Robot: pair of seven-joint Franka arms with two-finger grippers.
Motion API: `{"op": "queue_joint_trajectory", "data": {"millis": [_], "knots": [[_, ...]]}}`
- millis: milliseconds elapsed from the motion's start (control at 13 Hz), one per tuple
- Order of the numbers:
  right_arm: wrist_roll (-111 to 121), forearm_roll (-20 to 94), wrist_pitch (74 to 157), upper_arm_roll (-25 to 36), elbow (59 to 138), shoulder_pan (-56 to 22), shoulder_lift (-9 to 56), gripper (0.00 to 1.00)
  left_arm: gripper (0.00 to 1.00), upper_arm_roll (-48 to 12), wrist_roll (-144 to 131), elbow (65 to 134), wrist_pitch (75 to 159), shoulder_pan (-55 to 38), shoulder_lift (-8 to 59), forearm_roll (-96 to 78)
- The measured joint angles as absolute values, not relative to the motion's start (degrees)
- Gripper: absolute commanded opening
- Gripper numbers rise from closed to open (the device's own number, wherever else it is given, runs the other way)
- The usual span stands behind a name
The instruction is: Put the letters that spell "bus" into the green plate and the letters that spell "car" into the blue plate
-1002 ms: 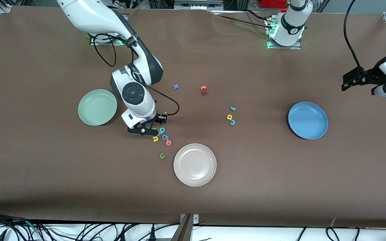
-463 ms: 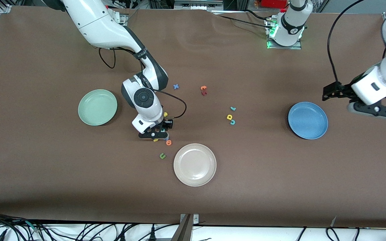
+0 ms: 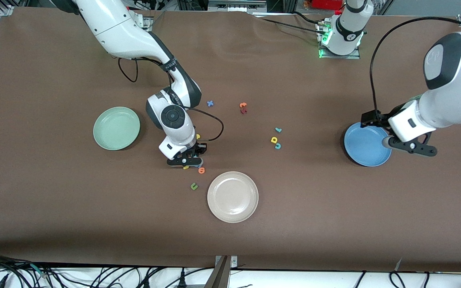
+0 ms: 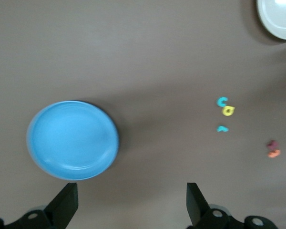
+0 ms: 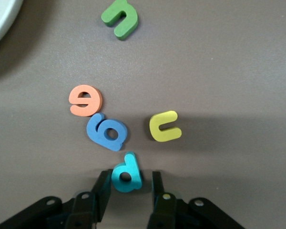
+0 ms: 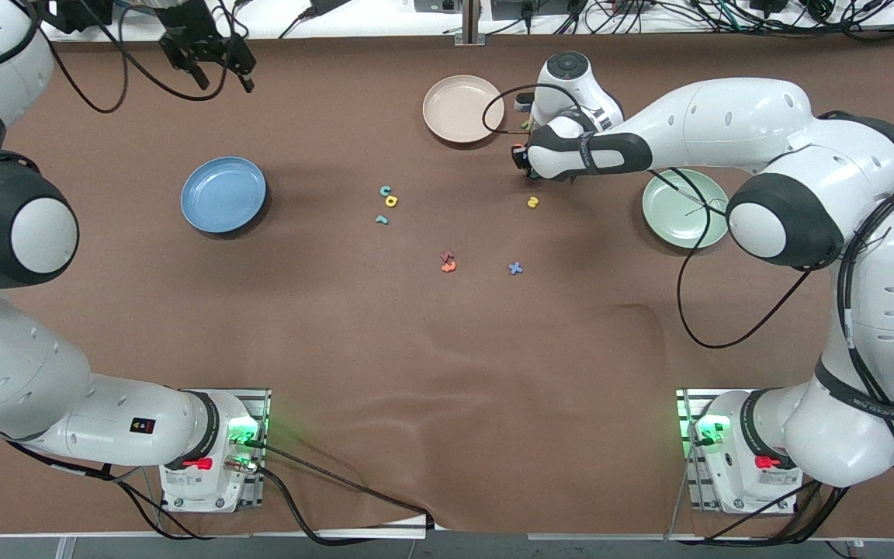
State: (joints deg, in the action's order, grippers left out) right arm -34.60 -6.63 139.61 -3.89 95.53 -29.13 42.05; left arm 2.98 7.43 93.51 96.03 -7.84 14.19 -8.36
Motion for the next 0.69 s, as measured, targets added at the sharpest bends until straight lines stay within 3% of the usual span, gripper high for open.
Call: {"op": "queue_joint_trajectory", "data": {"millis": [231,463,694], "knots": [[-34.5,-6.7,139.7,-3.9,95.5,-29.4,42.4,0.23,1.0,2.8,2.7,94.5,99.6,-11.7,18.5,-9.5],[-33.7,-6.7,138.1,-3.6,94.8,-29.4,42.0,0.23,1.0,2.6,-4.9,98.1,106.6,-17.7,21.3,-9.5],[-28.9,-6.7,127.3,-0.2,93.5,-29.4,37.5,0.23,1.0,2.5,-17.6,101.9,110.4,-21.8,21.7,-9.5]]}}
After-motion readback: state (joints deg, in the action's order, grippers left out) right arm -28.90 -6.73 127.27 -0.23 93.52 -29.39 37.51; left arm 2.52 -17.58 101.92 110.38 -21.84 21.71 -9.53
